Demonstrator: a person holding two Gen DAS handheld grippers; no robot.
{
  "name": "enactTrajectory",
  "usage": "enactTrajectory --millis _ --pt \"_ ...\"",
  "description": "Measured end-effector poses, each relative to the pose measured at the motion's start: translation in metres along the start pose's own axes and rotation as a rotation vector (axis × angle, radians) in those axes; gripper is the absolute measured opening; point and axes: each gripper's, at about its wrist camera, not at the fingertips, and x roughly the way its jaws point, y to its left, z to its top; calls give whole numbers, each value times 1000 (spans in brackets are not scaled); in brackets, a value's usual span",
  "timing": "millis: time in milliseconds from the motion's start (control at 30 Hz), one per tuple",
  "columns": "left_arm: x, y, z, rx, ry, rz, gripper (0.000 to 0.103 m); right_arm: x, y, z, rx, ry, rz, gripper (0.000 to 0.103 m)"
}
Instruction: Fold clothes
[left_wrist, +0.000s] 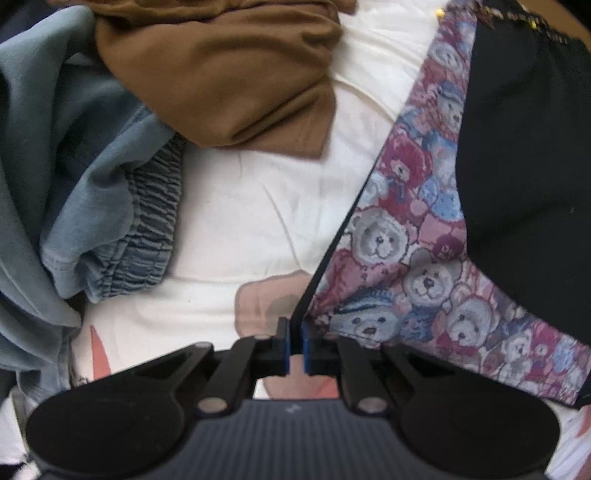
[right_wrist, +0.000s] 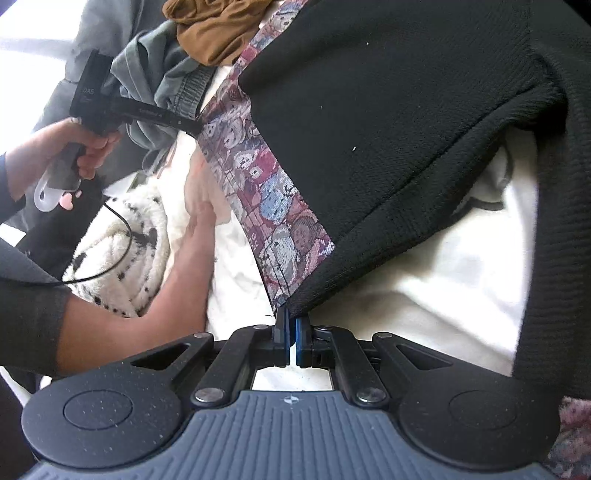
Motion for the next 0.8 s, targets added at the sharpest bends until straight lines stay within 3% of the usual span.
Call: enactTrajectory --millis 133,267,300,367,533,633,800 --pt "13 -1 -2 -17 17 -1 8 13 -2 2 -7 23 -31 0" --pt "-7 2 3 -11 -4 -13 20 -2 5 6 -51 29 -49 9" --pt "-14 4 6 -34 -28 -12 26 -9 6 7 -54 21 -49 12" --pt "-27 6 13 -91 -75 -28 26 -26 7 9 -56 -4 -50 22" --pt "-57 -27 53 -51 -176 -68 28 -81 5 15 -53 -88 -83 25" --pt "-64 -47 87 -45 -222 -101 29 -113 0 19 -36 -149 -149 25" --pt "-61 -70 111 -6 -289 -145 37 -167 -21 25 15 -244 -272 25"
